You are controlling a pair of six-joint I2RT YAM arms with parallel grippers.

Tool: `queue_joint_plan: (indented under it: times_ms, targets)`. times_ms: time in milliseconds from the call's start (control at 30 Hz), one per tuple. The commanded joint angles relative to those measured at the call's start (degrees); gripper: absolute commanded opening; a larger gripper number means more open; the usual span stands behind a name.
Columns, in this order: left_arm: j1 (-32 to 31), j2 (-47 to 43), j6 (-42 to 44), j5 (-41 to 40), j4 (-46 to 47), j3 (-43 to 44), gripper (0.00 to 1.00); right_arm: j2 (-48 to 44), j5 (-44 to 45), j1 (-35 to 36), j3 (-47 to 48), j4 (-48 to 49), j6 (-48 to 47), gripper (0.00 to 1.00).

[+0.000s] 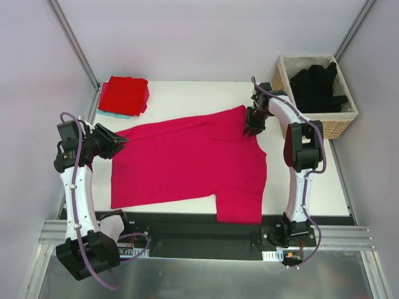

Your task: Fold and stack the t-shirts

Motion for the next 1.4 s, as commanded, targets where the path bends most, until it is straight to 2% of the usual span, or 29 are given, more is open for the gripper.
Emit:
queue_joint_plan:
  times_ms: [0,433,1067,1167,1300,1367]
  targets:
    - [-0.1,-1.3,-1.0,1.7,1.6,0.0,0.37,1.2,1.0,0.8,2.2,-1.2,-1.0,0.33]
    - [-0.1,-1.7,-1.8,2.0,1.6,-0.3,0.36,2.8,7.1,2.1,3.3,-2.7,-4.3,0.31]
    - [-0.1,-2.4,-2.4,2.5,2.5,-0.8,0.35,5.1,7.5,2.3,5.5,-3.3,-4.5,0.29]
    - [-0.1,-2.4,-2.5,2.6,2.7,-1.0,0.34,5.5,6.7,2.3,5.5,-3.0,-4.2,0.24]
    - [-0.1,-2.4,-2.5,2.3,2.7,-1.2,0.34,4.8,4.9,2.3,5.5,-2.7,-3.3,0.05]
    - [-0.1,-2.3,-2.5,2.2,3.0,-1.5,0.34,3.7,4.2,2.3,5.3,-2.7,-3.2,0.0]
